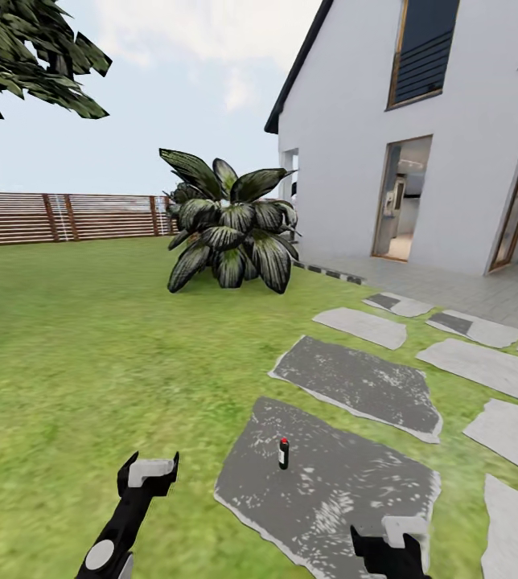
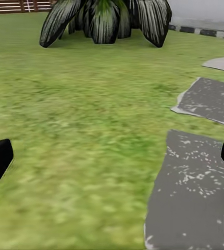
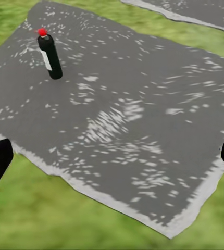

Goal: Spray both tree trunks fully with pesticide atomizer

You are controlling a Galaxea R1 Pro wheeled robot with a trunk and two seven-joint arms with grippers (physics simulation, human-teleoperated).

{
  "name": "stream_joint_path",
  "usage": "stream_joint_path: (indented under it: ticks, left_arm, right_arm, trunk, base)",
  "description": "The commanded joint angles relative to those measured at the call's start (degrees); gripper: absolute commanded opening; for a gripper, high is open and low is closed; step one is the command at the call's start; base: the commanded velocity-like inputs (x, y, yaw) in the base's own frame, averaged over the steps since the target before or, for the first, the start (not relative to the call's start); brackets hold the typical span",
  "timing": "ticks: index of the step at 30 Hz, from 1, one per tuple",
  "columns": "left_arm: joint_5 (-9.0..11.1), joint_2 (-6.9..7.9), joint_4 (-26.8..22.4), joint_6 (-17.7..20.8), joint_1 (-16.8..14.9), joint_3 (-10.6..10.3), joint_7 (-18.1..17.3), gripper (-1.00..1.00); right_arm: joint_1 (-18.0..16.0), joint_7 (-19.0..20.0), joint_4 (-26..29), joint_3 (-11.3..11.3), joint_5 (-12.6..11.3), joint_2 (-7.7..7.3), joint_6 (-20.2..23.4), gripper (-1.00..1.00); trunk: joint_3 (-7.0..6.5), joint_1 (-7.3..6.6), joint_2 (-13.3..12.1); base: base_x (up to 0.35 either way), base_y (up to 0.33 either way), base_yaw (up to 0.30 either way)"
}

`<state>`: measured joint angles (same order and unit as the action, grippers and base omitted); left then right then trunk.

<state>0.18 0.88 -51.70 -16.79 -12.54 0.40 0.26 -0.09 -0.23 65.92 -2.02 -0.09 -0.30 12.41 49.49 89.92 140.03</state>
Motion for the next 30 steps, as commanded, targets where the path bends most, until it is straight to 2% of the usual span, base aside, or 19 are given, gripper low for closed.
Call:
stream_joint_path:
  ticks: [1,30]
  left_arm:
    - [0.0,0.0,-0.03,0.0,-0.01,0.01,0.0,1.0]
    - [0.0,0.0,-0.07,-0.02,0.01,0.06,0.01,1.0]
  right_arm:
    - [0.0,-0.01,0.0,0.0,0.0,-0.02,0.06,1.0]
    - [0.0,-0.03,0.0,0.05,0.0,0.03,0.16,1.0]
  trunk:
    - [0.0,0.0,0.0]
    - [0.0,0.0,0.0]
  base:
    - [0.0,0.335,0.0]
    - [0.073,0.337,0.0]
